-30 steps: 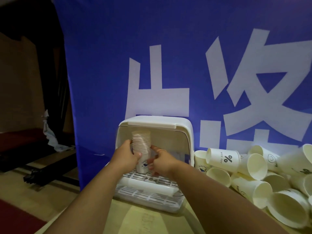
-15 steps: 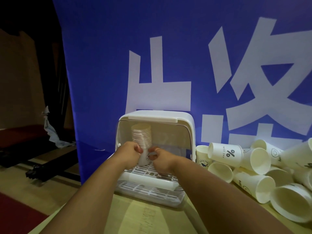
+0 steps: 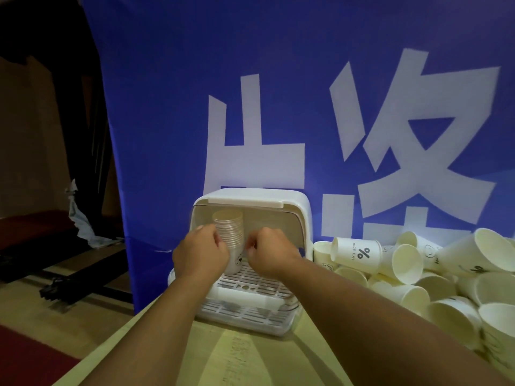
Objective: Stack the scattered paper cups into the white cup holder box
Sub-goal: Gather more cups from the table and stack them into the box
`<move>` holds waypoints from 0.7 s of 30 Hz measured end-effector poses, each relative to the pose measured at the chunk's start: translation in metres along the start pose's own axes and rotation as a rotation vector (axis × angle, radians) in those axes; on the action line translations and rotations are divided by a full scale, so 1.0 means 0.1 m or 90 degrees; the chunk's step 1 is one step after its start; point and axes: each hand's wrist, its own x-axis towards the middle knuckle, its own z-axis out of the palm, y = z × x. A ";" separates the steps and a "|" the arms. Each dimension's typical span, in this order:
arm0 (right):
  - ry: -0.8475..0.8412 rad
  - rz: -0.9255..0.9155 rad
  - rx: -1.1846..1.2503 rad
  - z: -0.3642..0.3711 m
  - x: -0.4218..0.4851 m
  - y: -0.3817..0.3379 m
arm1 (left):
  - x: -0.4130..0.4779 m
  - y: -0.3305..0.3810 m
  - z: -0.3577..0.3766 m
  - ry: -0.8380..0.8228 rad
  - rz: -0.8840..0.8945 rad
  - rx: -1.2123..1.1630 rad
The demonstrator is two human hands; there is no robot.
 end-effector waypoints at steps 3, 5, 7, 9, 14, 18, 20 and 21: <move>0.064 -0.028 -0.006 -0.20 -0.24 -0.01 | -0.15 0.12 -0.13 0.063 0.041 0.014; 0.092 -0.035 -0.016 -0.31 -0.46 0.04 | -0.30 0.27 -0.22 0.033 0.046 0.013; 0.112 -0.028 -0.038 -0.41 -0.71 0.13 | -0.47 0.42 -0.30 -0.018 0.048 0.002; 0.120 0.001 -0.038 -0.53 -0.97 0.24 | -0.66 0.58 -0.36 -0.068 0.050 -0.017; 0.139 0.098 -0.031 -0.78 -1.60 0.58 | -1.10 1.04 -0.39 -0.165 0.080 -0.083; 0.169 0.204 -0.052 -0.86 -2.03 0.85 | -1.43 1.42 -0.20 -0.277 0.076 -0.147; 0.185 0.250 -0.085 -0.86 -2.22 0.98 | -1.61 1.57 -0.05 -0.360 0.081 -0.170; 0.189 0.267 -0.096 -0.86 -2.31 1.03 | -1.69 1.63 0.03 -0.413 0.088 -0.174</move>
